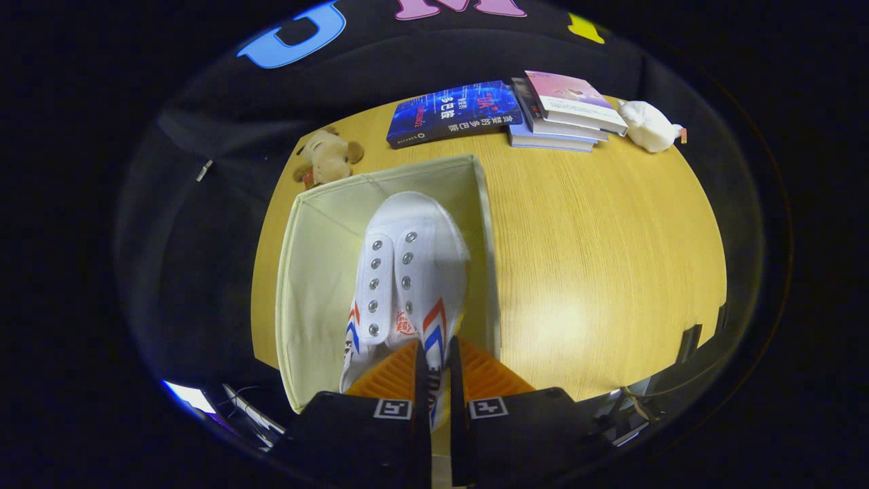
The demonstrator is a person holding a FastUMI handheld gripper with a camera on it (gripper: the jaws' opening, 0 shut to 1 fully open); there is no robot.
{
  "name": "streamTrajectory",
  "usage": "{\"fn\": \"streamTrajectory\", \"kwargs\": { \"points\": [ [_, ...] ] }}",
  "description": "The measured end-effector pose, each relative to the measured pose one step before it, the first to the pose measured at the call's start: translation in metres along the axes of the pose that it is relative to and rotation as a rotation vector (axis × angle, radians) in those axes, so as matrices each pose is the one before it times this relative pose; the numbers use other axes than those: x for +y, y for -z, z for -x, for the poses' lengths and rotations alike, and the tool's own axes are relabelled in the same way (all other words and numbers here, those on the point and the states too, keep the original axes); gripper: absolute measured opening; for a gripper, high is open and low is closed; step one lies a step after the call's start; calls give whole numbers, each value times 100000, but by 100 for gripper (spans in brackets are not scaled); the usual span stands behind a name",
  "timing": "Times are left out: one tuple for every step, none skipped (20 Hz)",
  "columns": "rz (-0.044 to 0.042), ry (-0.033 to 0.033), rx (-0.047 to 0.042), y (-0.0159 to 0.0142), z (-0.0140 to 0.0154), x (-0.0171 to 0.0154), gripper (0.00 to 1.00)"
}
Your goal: Open the storage box then place both shoes into the box .Put the left shoe in first, then the right shoe, with the right side of both shoes facing outward in a uniform manner.
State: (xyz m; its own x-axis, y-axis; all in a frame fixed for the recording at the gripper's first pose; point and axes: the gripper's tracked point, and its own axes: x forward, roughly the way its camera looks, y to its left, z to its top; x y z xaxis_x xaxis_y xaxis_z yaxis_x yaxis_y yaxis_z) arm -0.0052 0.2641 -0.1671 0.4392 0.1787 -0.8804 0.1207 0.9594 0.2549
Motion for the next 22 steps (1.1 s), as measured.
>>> {"fn": "streamTrajectory", "kwargs": {
  "points": [
    [350, -1558, -1279, -179, 129, 699, 27],
    [120, -1808, -2125, -526, 501, 744, 38],
    [924, -1746, -2337, -560, 345, 495, 43],
    [1467, -1089, -2615, -735, 586, 478, 62],
    [1876, -272, -3073, -875, 1001, 114, 81],
    [1416, -620, -3254, -864, 558, -13, 100],
    [1190, 275, -3622, -1056, 1067, -279, 100],
    [116, 126, -3510, -823, 886, -340, 99],
    [-67, 278, -4058, -1047, 954, -396, 99],
    [656, 602, -4457, -1285, 1035, -556, 99],
    [1751, 825, -5018, -1355, 973, -698, 99],
    [2460, 829, -5246, -1454, 953, -743, 99],
    [2714, 516, -5115, -1391, 1001, -751, 99],
    [2759, 144, -5249, -1530, 957, -779, 99],
    [2721, 12, -5621, -1540, 987, -807, 99],
    [2788, -294, -5891, -1684, 944, -850, 99],
    [2727, -109, -6208, -1942, 1394, -650, 99],
    [2463, -32, -6305, -1525, 973, -1003, 99],
    [2152, 38, -5967, -1463, 762, -1125, 99],
    [1733, 256, -5309, -1307, 740, -1321, 98],
    [1512, 28, -4516, -901, 608, -1238, 98],
    [1155, -117, -3808, -584, 661, -1224, 98]
  ]
}}
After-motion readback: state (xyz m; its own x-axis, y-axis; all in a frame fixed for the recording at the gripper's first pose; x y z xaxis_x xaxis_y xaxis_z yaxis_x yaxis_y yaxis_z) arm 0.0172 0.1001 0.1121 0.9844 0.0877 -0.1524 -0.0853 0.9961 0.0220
